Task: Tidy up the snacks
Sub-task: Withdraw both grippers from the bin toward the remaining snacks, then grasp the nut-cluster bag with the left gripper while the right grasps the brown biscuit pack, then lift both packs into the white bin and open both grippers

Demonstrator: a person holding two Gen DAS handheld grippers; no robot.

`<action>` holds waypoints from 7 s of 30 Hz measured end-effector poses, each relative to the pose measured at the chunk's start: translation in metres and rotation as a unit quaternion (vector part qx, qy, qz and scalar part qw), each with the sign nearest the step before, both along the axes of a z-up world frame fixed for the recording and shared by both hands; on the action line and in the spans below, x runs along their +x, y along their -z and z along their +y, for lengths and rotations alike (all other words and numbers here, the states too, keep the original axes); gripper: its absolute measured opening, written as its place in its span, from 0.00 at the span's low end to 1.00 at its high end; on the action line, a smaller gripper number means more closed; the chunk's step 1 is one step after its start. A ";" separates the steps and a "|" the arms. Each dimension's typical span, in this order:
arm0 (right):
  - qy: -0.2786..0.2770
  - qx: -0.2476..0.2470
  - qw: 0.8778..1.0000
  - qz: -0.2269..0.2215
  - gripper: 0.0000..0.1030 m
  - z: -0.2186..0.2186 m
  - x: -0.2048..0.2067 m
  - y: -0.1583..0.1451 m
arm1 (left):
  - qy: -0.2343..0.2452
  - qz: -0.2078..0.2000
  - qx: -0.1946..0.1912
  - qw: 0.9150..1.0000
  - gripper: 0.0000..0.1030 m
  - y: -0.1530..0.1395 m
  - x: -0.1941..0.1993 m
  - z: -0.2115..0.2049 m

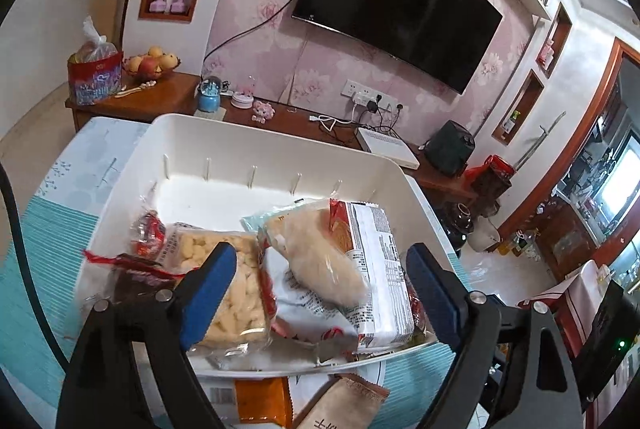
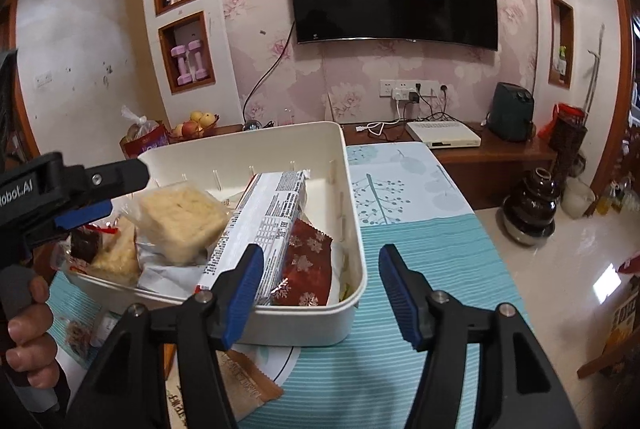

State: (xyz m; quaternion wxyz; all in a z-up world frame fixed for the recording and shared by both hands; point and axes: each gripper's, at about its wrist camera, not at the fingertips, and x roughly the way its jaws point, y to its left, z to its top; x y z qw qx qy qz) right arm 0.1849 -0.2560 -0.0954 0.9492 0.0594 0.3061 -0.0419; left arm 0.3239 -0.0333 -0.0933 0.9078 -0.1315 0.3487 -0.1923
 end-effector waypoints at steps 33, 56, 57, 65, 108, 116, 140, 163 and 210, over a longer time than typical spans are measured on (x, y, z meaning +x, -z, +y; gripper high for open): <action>0.002 0.102 0.994 0.045 0.71 0.041 -0.079 -0.038 | -0.120 -0.001 0.016 0.993 0.84 -0.051 -0.135 0.126; 0.033 0.236 0.949 0.209 0.71 0.057 -0.051 0.036 | -0.120 0.106 0.045 0.986 0.84 0.045 -0.121 0.154; 0.039 0.243 0.945 0.217 0.71 0.057 -0.049 0.042 | -0.118 0.111 0.049 0.986 0.84 0.050 -0.119 0.152; 0.071 0.259 0.928 0.257 0.71 0.056 -0.032 0.067 | -0.108 0.145 0.108 0.978 0.84 0.081 -0.104 0.134; 0.143 0.053 0.953 0.261 0.67 0.119 0.022 0.070 | -0.136 0.114 0.185 0.967 0.75 0.117 -0.077 0.096; 0.129 0.065 0.955 0.260 0.65 0.111 0.013 0.070 | -0.138 0.109 0.183 0.967 0.61 0.115 -0.079 0.099; 0.069 0.146 0.947 0.276 0.62 0.100 -0.030 0.066 | -0.174 0.173 0.123 0.962 0.48 0.094 -0.102 0.130; 0.034 0.104 0.982 0.156 0.59 0.078 -0.034 -0.019 | -0.109 0.062 0.115 0.985 0.46 -0.022 -0.108 0.084; 0.028 0.095 0.994 0.052 0.66 0.033 0.054 -0.032 | -0.078 0.003 0.145 0.986 0.81 -0.017 -0.015 0.023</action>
